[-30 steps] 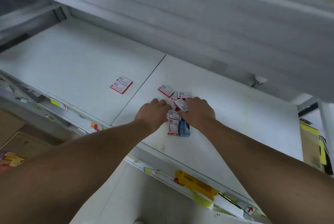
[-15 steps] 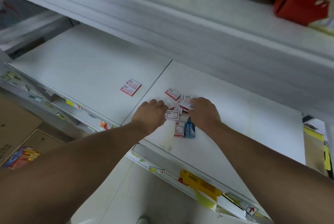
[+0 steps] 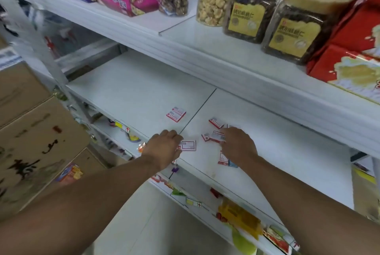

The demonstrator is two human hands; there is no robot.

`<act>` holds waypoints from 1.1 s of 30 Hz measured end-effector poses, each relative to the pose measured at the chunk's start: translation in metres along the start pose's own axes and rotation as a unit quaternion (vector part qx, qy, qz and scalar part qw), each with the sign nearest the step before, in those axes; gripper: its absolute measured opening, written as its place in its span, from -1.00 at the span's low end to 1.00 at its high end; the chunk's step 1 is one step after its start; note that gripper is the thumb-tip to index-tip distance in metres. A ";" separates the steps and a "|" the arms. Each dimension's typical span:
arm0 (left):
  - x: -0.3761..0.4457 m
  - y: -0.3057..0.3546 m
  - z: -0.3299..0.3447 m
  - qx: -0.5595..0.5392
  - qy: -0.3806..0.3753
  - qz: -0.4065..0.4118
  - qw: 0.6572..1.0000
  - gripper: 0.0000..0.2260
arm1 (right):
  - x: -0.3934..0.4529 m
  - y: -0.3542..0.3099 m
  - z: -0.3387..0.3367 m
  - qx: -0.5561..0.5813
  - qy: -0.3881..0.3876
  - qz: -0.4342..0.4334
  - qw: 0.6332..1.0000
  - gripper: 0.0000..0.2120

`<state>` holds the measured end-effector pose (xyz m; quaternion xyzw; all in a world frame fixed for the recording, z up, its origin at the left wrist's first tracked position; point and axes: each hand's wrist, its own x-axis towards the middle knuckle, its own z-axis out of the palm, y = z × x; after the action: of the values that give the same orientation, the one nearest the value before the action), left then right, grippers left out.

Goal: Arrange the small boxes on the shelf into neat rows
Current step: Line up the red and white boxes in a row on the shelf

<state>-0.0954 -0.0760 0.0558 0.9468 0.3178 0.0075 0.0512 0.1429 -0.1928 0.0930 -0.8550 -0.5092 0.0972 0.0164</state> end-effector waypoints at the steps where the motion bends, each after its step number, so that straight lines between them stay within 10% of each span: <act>1: -0.007 -0.006 -0.005 0.004 0.001 -0.007 1.000 -0.63 | -0.002 -0.006 -0.001 0.009 0.007 -0.004 1.000 -0.73; 17: -0.110 -0.017 -0.048 -0.003 -0.013 -0.201 0.979 -0.69 | -0.015 -0.070 -0.001 0.088 0.028 -0.182 0.979 -0.66; 33: -0.083 -0.080 -0.052 -0.019 -0.001 -0.172 0.985 -0.73 | 0.018 -0.126 0.010 0.091 0.042 -0.153 0.983 -0.51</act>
<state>-0.2121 -0.0574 0.1005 0.8770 0.4753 0.0036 0.0703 0.0402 -0.1171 0.0969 -0.7652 -0.6218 0.1037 0.1306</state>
